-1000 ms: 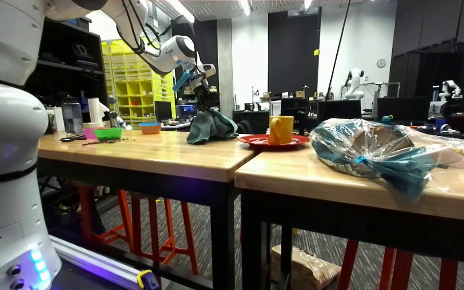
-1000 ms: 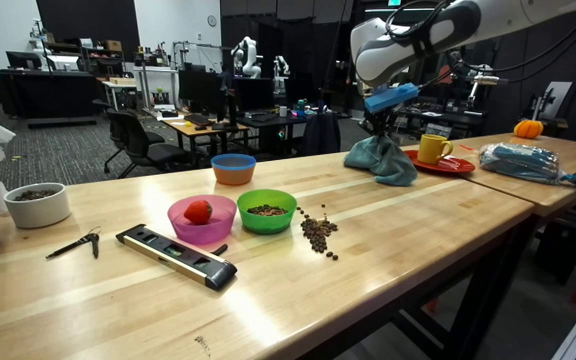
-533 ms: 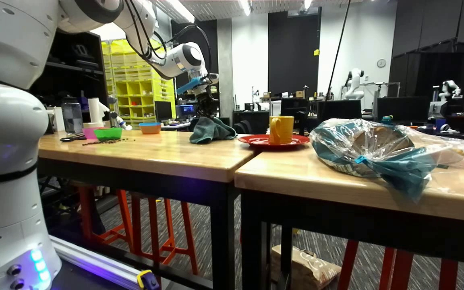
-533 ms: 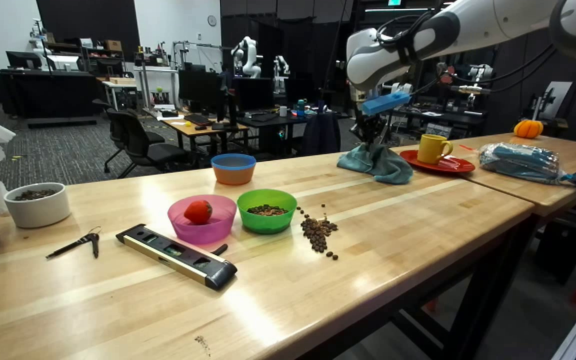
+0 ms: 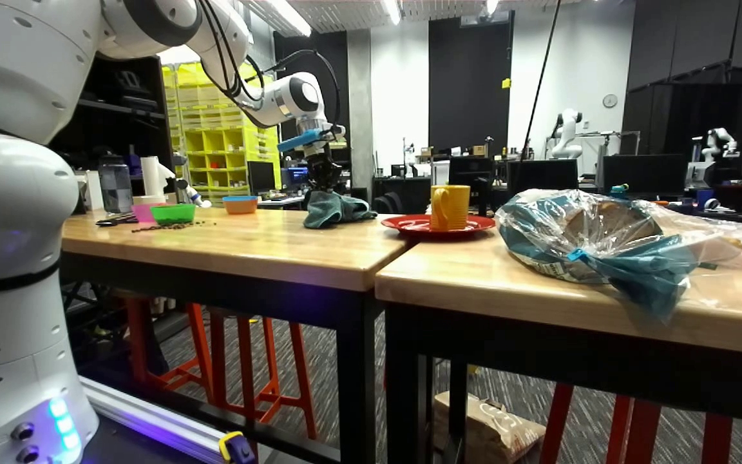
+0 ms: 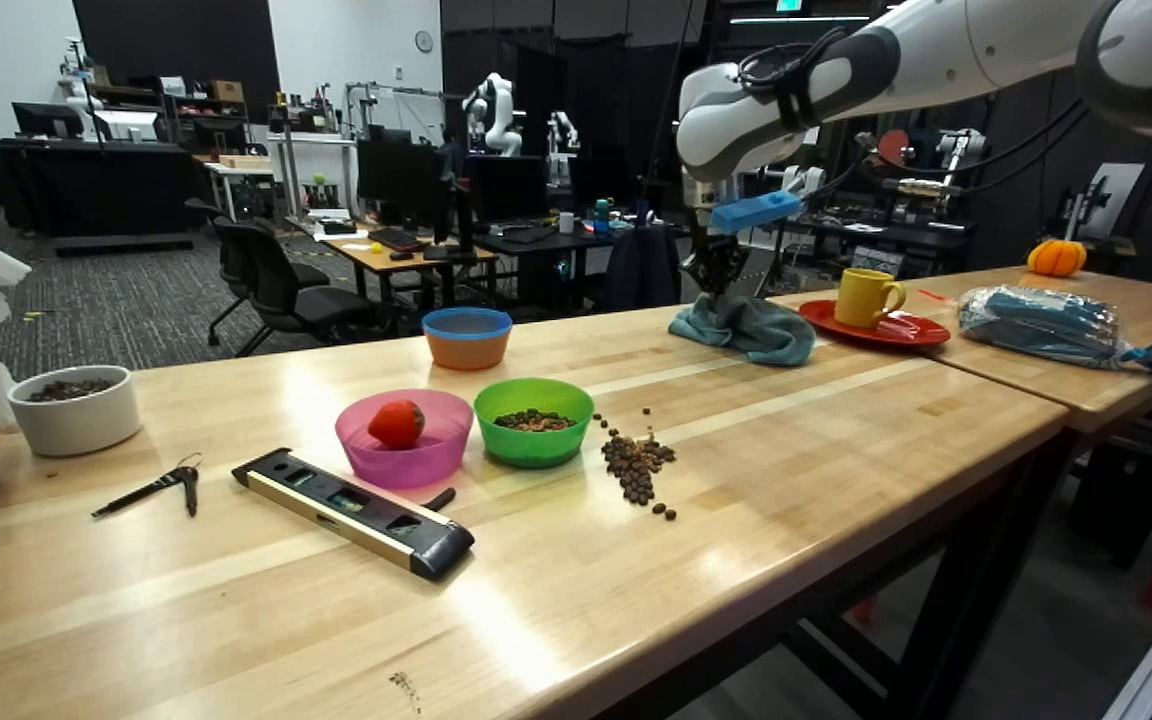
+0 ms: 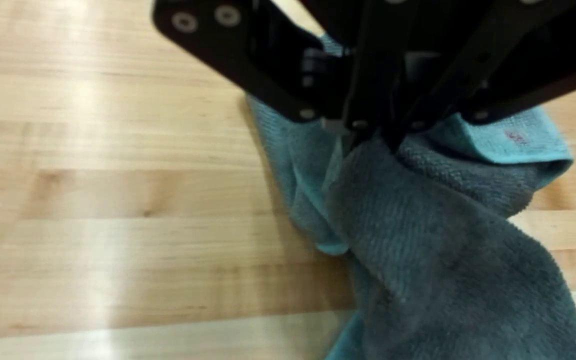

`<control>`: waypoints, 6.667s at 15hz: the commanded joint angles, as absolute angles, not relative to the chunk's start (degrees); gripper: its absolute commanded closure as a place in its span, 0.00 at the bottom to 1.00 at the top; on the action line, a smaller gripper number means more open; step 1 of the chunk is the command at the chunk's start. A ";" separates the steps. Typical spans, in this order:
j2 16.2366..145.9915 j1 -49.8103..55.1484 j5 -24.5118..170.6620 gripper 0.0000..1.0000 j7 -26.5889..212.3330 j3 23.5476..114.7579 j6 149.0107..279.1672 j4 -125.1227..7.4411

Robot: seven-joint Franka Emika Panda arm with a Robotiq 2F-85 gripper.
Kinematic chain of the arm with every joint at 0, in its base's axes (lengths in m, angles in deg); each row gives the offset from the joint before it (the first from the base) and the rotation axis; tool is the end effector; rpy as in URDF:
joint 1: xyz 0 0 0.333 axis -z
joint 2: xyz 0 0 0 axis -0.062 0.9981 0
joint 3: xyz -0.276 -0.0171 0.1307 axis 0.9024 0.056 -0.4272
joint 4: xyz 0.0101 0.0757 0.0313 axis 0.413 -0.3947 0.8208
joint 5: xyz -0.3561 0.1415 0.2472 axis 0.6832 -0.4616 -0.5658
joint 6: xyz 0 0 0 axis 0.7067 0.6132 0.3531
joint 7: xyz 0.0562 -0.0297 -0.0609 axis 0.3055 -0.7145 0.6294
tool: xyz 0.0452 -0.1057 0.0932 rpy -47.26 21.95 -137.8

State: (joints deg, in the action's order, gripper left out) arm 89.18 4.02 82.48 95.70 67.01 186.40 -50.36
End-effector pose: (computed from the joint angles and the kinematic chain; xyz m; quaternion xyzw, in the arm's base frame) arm 0.7367 -0.0515 0.3658 0.9927 -0.0502 -0.0087 0.1094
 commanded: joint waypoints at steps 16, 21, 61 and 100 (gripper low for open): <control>85.96 -2.40 73.80 0.98 95.08 61.71 190.36 -60.38; 81.89 -3.26 73.40 0.98 94.49 60.22 192.64 -66.85; 74.77 -13.55 77.78 0.98 97.15 52.27 196.32 -81.01; 61.10 -9.48 93.23 0.98 101.48 52.65 198.98 -91.55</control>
State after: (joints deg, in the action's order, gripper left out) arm 64.00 -10.29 94.58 95.96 52.34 200.85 -89.43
